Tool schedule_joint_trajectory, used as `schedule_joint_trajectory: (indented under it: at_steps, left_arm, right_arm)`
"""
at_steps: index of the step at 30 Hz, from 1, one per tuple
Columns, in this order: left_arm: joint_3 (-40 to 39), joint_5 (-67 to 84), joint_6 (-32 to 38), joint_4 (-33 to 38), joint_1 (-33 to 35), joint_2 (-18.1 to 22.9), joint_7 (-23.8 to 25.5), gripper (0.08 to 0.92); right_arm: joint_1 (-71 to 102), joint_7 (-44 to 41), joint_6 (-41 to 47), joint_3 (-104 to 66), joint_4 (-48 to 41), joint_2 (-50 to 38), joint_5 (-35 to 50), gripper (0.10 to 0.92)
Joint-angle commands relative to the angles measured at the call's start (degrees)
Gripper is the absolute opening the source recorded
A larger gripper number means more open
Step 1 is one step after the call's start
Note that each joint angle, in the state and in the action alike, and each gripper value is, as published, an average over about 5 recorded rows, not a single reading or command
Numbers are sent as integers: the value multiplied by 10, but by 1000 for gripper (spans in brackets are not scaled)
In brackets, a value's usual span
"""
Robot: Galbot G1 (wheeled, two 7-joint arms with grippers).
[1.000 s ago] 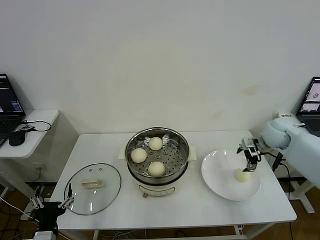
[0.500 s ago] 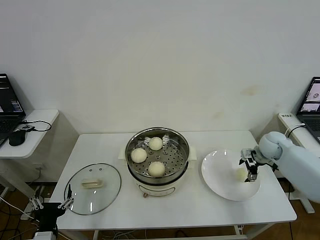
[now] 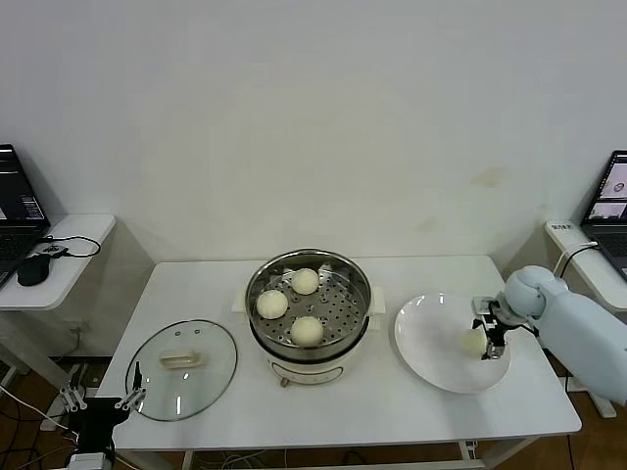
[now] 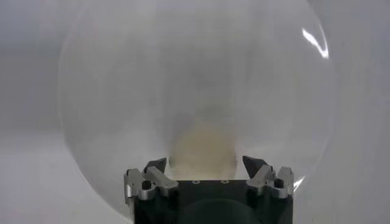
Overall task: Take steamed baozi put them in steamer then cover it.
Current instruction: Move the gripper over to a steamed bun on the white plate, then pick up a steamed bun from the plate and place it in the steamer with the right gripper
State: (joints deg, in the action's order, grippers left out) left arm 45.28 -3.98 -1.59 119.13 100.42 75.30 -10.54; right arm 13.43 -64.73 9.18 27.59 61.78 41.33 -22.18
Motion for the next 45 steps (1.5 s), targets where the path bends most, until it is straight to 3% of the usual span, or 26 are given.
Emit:
schedule_joint_trajectory:
  at_steps: [1,16,23,30,37,45]
  left_arm:
    - [0,0,0,0,0,0,-1,823]
    - [4,0,2,9,6,1,-2,823]
    - [4,1,2,11,5,0,-2,823]
    - [-4,1,2,13,-1,-1,-2,823]
    - [-11,5,2,10,-7,-5,-2,823]
    - [-18,4,-2,9,-14,-5,-1,823]
  right_arm:
    - [6,1,-3,-6,-14,9,-11,735]
    - [-21,-6,4,6,27,-13,17,621]
    - [-113,-21,33,84,100,-66,101,619]
    - [-326,-26,77,247,177,-90,224,619]
    - [-505,2,124,388,214,-23,342,626]
    - [-526,74,200,427,218,106,451,636]
